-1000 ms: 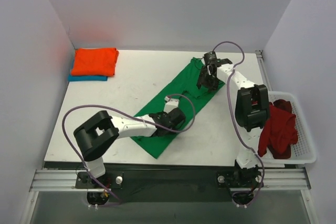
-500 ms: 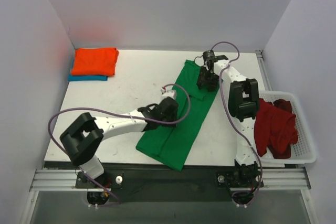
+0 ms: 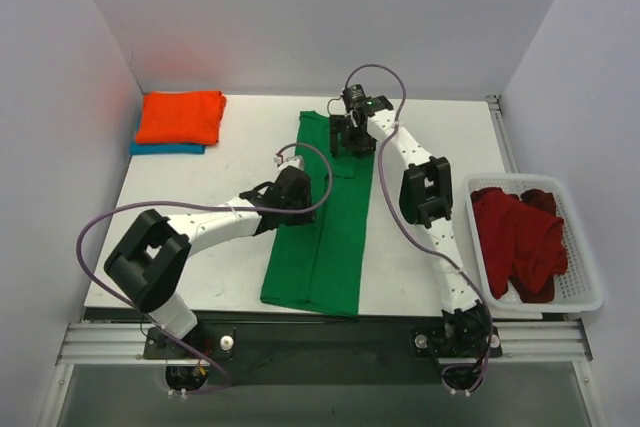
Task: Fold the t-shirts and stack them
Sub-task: Rotate the tshirt 90 degrees
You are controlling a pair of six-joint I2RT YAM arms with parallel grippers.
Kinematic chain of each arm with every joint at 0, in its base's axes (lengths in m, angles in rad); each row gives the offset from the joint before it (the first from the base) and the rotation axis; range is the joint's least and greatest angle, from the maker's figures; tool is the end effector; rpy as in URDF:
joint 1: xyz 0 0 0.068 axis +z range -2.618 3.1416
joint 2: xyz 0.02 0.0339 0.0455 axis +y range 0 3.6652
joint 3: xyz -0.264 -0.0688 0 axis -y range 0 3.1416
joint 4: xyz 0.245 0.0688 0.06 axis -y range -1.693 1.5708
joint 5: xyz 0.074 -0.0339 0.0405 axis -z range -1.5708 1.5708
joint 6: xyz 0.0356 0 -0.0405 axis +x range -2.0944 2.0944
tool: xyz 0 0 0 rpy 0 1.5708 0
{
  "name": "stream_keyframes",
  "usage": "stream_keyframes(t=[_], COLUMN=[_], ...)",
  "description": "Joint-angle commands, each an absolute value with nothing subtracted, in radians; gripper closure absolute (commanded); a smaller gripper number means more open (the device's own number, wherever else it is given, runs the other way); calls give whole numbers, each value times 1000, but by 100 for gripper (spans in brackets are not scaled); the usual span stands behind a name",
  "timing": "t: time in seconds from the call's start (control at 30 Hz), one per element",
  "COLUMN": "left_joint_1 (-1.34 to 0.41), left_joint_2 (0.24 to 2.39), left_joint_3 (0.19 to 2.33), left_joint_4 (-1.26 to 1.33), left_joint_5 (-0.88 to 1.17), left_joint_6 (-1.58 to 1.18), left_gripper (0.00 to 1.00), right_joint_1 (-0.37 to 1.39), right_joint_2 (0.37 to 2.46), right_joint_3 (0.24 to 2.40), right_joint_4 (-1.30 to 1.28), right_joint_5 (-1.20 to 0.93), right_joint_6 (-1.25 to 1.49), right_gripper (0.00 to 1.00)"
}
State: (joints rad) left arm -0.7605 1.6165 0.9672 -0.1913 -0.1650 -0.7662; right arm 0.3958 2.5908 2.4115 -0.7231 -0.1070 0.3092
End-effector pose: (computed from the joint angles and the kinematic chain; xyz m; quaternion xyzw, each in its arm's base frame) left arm 0.2477 -0.2275 0.1956 -0.0321 0.9308 -0.1904 0.3103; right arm 0.5194 0.2212 0.1812 -0.0584 0.9417 0.1605 0.2900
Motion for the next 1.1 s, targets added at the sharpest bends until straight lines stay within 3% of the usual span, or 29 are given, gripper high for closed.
stream_keyframes(t=[0.0,0.3,0.43,0.57,0.67,0.8,1.07], left_joint_1=[-730,-729,-732,-744,-762,-799,-899], left_joint_2=[1657,1447,1292,1195,1152,1146,1143], left_joint_3=[1024,884,793,668,614,555,468], left_joint_4=[-143,-285,-426,-523,-531,-523,-500], left_joint_5=[-117,-221,-281,-333,-319,-298,-275], left_joint_6=[-769,-822,-870,-948,-979,-1005,-1074], left_gripper=[60,55,52,51,50,50,51], right_joint_1=[345,351,373,480,543,675,756], right_joint_2=[2615,2191,1888,1613,1435,1373,1382], right_joint_3=[2491,2154,1799,1267,1041,812,629], right_joint_4=[-733,-655,-600,-448,-372,-342,-201], right_joint_5=[-164,-91,-95,-109,-113,-78,-170], right_joint_6=[265,305,490,580,668,724,844], right_gripper=[27,27,30,33,35,37,39])
